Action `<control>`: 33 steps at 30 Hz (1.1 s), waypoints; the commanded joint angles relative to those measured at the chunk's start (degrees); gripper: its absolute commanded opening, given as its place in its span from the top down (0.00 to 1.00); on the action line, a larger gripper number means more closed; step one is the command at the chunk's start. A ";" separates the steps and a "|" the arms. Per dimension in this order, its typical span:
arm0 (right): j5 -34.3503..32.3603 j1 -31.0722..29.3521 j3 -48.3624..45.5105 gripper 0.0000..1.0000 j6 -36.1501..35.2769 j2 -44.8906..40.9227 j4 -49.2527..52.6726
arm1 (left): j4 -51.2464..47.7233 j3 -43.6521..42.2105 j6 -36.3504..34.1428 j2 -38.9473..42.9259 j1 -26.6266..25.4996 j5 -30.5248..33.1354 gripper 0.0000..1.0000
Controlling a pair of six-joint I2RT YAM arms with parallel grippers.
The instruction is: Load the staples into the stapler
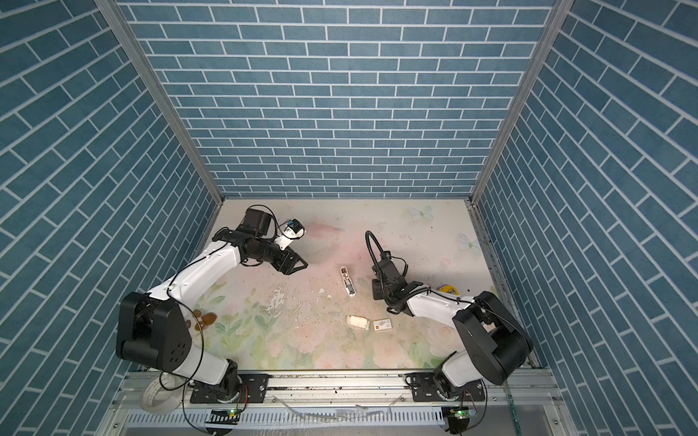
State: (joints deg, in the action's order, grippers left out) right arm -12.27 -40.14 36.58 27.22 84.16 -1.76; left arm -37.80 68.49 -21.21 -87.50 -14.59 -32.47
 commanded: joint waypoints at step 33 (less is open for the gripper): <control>-1.09 -0.86 -2.04 0.91 3.52 0.64 -1.22 | -0.06 -0.29 0.07 0.32 0.35 -0.67 0.20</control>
State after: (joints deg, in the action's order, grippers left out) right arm -12.62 -40.51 35.68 28.73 84.38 -3.14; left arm -37.78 68.49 -21.21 -87.50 -14.59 -32.47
